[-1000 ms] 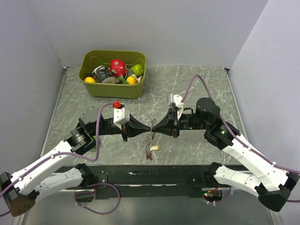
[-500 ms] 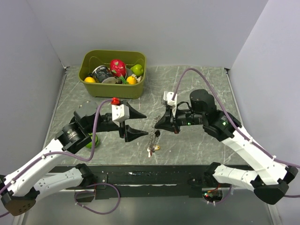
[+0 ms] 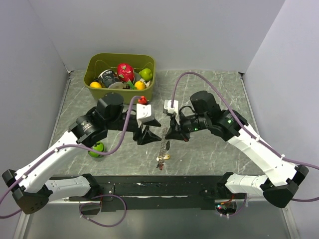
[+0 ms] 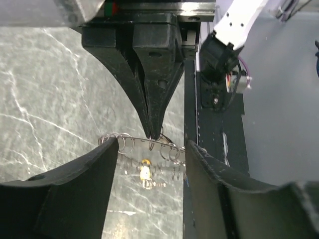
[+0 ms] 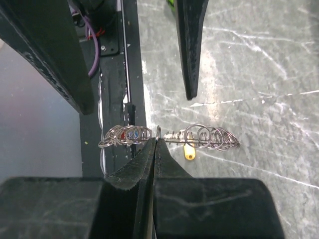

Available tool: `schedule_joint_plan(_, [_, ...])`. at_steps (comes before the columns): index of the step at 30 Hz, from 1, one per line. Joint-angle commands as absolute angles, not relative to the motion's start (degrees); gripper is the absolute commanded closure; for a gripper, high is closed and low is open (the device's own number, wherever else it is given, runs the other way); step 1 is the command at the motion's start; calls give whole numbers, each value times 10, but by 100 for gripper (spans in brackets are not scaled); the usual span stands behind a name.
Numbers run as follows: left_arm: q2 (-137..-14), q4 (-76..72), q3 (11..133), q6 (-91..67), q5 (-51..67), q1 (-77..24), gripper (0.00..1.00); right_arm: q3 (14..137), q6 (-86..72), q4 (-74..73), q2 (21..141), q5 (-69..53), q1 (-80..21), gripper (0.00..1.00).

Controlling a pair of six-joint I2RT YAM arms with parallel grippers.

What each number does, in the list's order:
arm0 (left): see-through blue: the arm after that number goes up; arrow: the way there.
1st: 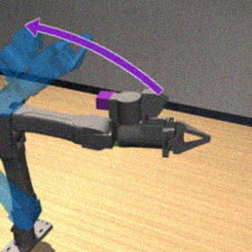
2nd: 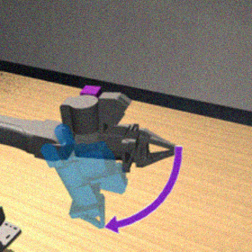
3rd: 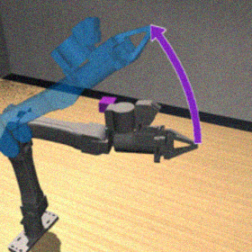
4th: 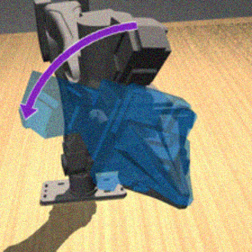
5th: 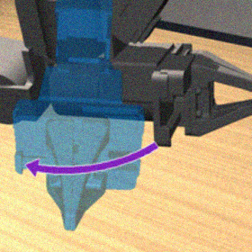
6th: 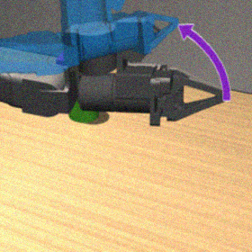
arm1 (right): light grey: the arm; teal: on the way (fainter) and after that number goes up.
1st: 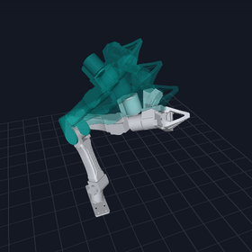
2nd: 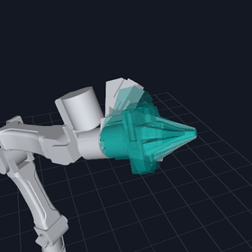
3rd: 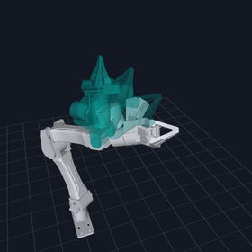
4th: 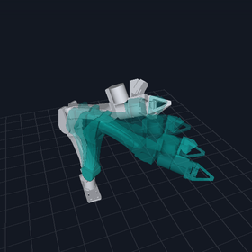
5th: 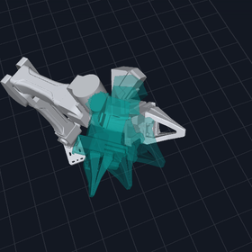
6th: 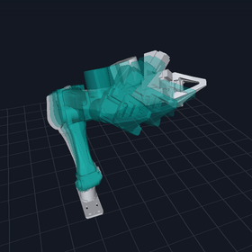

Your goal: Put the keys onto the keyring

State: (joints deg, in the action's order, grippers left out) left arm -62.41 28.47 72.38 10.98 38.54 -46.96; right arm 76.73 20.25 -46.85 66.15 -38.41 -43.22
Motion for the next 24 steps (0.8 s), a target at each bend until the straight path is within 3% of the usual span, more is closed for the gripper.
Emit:
schedule_joint_plan(1, [-644,333,758,145,406,-472,43,795,212,-463,653,-402,-430,100])
schedule_joint_plan(15, [-671,312,738,152,411,-472,56,779,191,-421,632,-422,-430,100])
schedule_joint_plan(20, [-683,319,746,156,418,-473,66,778,188,-414,630,-424,-430,100])
schedule_joint_plan(24, [-688,310,746,150,427,-473,67,775,185,-409,629,-421,-430,100])
